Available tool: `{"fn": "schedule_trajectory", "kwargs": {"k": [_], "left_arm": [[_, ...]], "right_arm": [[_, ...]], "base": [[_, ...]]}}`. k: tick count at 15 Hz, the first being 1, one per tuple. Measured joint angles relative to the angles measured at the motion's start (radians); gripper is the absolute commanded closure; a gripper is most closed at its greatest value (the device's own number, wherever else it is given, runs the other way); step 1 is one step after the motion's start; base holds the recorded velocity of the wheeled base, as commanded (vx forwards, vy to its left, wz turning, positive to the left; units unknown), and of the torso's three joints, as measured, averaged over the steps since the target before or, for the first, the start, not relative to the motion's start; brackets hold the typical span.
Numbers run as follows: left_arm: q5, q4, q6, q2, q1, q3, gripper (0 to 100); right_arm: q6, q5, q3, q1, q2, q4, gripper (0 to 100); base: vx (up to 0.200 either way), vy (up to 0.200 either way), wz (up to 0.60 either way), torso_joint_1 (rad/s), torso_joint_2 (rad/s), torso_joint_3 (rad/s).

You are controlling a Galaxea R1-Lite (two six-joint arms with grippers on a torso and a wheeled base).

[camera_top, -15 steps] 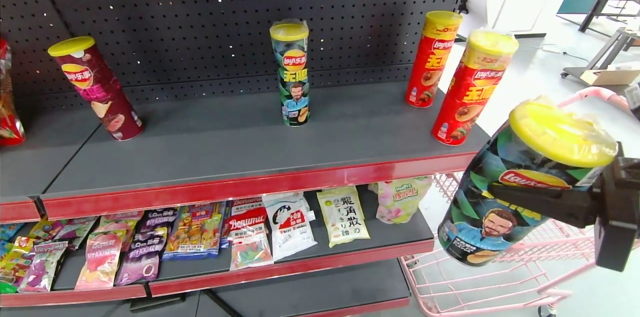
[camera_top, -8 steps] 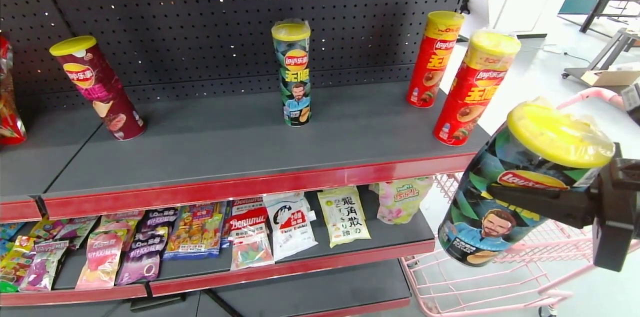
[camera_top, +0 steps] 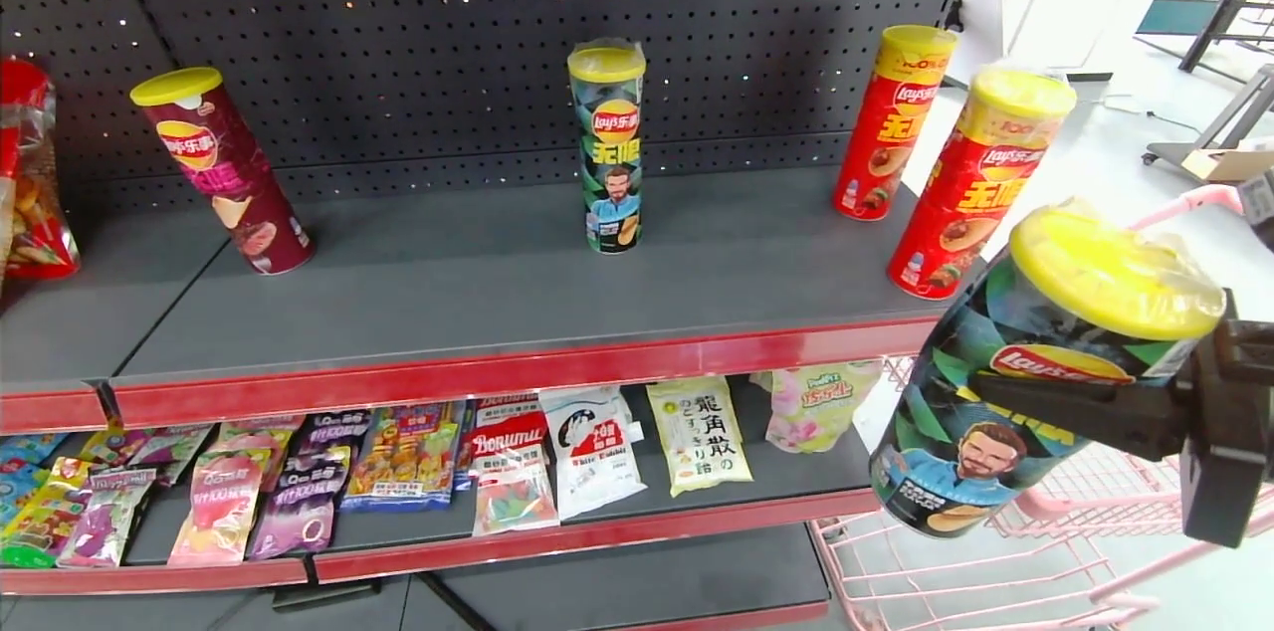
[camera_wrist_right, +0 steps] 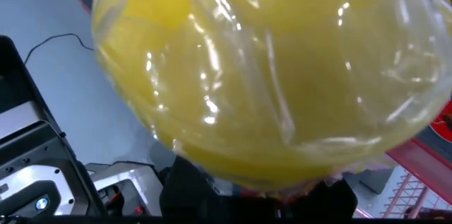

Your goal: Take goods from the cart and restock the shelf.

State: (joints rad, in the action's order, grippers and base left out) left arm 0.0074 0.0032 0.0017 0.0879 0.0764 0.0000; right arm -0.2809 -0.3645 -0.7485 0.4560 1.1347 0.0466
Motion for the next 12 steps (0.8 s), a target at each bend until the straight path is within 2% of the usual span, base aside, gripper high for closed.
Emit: {"fn": "schedule_trajectory", "kwargs": {"k": [5, 10, 12], "left_arm": [[0.0, 0.0, 0.0, 0.0, -0.001, 0.0, 0], [0.001, 0.0, 0.0, 0.0, 0.0, 0.0, 0], [0.0, 0.0, 0.0, 0.0, 0.0, 0.0, 0]], "right_arm": [[-0.003, -0.009, 0.005, 0.036, -0.008, 0.013, 100], [0.001, -0.013, 0.028, 0.074, -0.009, 0.057, 100], [0.002, -0.011, 0.032, 0.074, -0.012, 0.056, 100]], "base": [[0.0, 0.2, 0.0, -0.002, 0.0, 0.002], [0.0, 0.0, 0.0, 0.0, 0.0, 0.0], [0.2, 0.0, 0.0, 0.007, 0.0, 0.0]]}}
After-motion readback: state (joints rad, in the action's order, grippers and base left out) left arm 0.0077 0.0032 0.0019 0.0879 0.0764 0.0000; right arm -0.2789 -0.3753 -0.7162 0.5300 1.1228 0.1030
